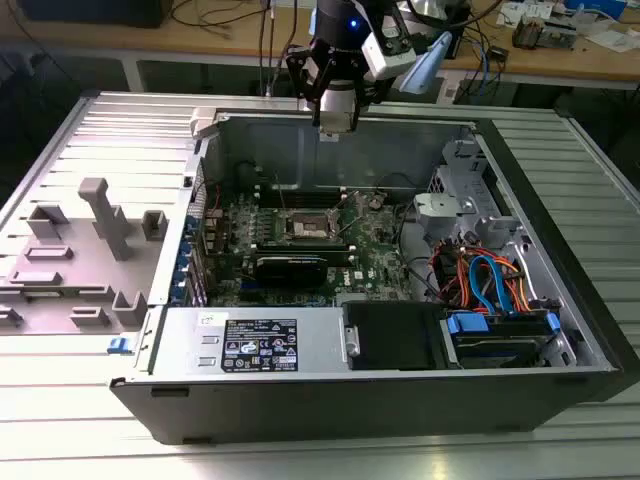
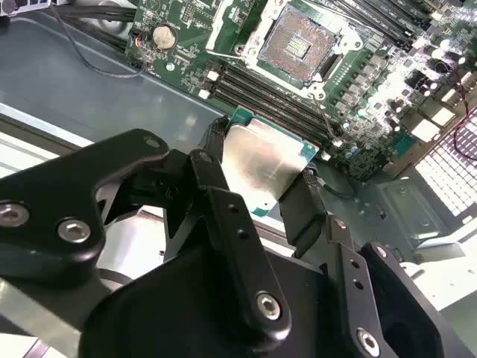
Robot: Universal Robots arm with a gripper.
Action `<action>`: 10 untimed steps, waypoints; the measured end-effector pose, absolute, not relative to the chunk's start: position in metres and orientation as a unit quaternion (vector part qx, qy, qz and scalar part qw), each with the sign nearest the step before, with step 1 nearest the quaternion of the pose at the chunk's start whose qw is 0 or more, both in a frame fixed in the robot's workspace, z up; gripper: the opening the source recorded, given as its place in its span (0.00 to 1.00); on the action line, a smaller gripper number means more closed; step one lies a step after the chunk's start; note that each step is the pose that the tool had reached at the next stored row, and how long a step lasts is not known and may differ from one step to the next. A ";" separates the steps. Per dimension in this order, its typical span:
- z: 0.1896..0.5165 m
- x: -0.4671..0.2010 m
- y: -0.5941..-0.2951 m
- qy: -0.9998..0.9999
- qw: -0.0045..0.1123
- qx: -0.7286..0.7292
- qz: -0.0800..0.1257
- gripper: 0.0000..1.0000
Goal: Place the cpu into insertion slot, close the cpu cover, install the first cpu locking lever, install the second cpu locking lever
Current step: 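Place the cpu into insertion slot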
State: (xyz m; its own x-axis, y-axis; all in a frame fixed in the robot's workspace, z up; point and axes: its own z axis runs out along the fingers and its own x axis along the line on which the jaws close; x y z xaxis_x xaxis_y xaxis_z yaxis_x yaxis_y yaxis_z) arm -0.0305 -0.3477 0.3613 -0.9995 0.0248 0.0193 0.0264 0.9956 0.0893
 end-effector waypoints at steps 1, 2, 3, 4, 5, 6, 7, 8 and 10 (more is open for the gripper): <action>0.361 -0.031 -0.348 -0.999 0.009 -0.013 -0.045 0.55; 0.361 -0.031 -0.348 -0.999 0.009 -0.013 -0.045 0.55; 0.361 -0.031 -0.348 -0.999 0.009 -0.013 -0.045 0.55; 0.361 -0.031 -0.348 -0.999 0.009 -0.013 -0.045 0.55; 0.361 -0.031 -0.348 -0.999 0.009 -0.013 -0.045 0.55; 0.361 -0.031 -0.348 -0.999 0.009 -0.013 -0.045 0.55; 0.361 -0.031 -0.348 -0.999 0.009 -0.013 -0.045 0.55; 0.361 -0.031 -0.348 -0.999 0.009 -0.013 -0.045 0.55; 0.361 -0.030 -0.349 -0.999 0.009 -0.013 -0.044 0.55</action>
